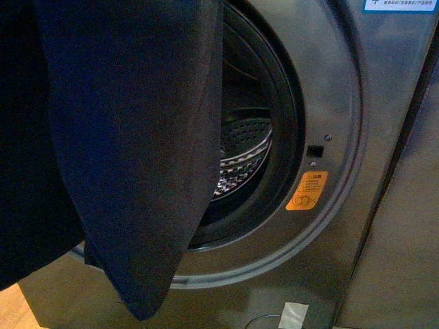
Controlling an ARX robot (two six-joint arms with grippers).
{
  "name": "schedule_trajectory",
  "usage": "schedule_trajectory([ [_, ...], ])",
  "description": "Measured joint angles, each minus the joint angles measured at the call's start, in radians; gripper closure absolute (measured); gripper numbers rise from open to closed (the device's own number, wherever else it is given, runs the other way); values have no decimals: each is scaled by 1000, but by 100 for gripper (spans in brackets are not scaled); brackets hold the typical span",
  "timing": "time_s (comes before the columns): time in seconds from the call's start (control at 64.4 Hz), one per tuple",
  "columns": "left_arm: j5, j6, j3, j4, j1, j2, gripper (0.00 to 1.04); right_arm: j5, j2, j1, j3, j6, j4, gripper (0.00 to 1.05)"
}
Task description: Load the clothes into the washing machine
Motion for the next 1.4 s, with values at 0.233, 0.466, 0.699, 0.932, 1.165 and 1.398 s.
schedule_trajectory([
  [0.233, -5, 21, -13, 53, -4, 102, 95, 103, -193, -8, -392, 190, -4, 7],
  [0.466, -20, 34, -17, 108, -6, 212, 95, -111, -304, -117, -610, 152, -143, 42],
  [0.699, -50, 44, -16, 172, -15, 339, 95, -239, -441, -250, -762, 145, -101, 73],
  [0.932, -100, 43, 42, 235, -25, 535, 95, -363, -547, -378, -906, 142, -79, 102],
  [1.165, -152, 42, 118, 243, -34, 655, 95, -429, -615, -447, -977, 142, -74, 102],
  [1.398, -170, 60, 203, 211, -51, 745, 95, -554, -672, -577, -1023, 142, -77, 102],
])
